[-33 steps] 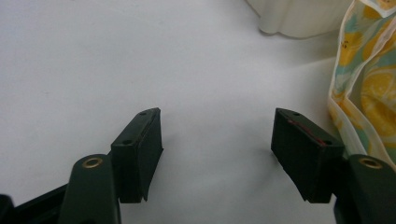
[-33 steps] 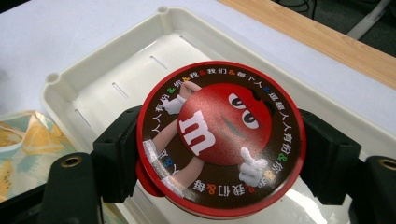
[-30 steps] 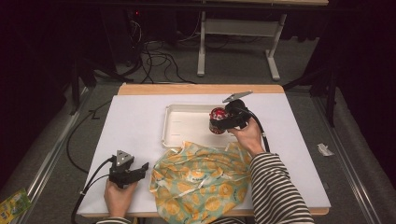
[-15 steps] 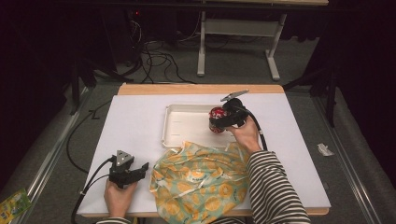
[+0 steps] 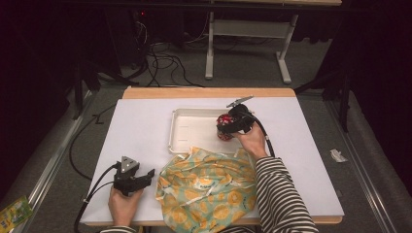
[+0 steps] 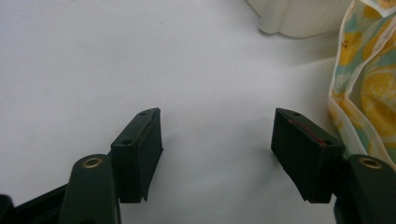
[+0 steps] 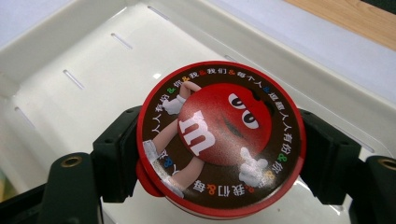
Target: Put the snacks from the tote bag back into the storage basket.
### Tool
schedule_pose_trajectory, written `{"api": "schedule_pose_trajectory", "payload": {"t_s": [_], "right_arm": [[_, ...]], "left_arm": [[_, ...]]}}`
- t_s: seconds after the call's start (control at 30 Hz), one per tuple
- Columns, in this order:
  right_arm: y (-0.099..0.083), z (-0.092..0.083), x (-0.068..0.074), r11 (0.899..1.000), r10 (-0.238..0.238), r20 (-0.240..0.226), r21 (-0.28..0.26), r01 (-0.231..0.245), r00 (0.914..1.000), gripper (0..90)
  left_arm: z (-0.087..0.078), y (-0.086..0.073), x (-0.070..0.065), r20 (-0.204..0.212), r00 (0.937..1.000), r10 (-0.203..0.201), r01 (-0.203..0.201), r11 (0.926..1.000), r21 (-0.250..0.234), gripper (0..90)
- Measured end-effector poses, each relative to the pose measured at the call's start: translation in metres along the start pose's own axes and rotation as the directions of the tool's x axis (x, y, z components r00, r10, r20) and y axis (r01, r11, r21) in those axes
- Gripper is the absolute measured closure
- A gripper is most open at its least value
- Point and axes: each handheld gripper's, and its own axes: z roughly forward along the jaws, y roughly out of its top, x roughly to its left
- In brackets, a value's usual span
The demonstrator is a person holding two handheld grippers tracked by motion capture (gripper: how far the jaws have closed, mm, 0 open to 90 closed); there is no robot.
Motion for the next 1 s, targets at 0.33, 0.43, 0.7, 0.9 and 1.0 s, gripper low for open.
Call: {"api": "schedule_pose_trajectory", "payload": {"t_s": [0.33,0.43,0.7,0.9,1.0], "right_arm": [[-0.001,0.01,-0.001,1.0,0.004,0.018,0.026,-0.004,0.9998,25.9],[-0.002,0.013,-0.001,1.0,0.006,0.023,0.027,-0.007,0.9997,25.9],[-0.002,0.016,0.001,1.0,-0.001,0.047,0.026,-0.001,0.9989,25.8],[-0.002,0.017,0.002,1.0,0.001,0.05,0.024,-0.002,0.9988,25.7],[-0.002,0.017,0.002,1.0,-0.001,0.051,0.025,0.0,0.9987,25.7]], "left_arm": [[0.0,0.0,0.0,-0.011,0.9999,0.008,-0.008,1.0,0.006,34.5],[0.0,0.0,-0.001,-0.011,0.9999,0.009,-0.009,0.9999,0.006,34.5],[0.0,0.0,-0.001,-0.012,0.9999,0.009,-0.009,1.0,0.003,34.6],[0.0,0.0,0.0,-0.01,0.9999,0.008,-0.008,0.9999,0.007,34.3],[0.001,0.001,0.0,-0.002,1.0,0.006,-0.006,0.9999,0.008,33.3]]}}
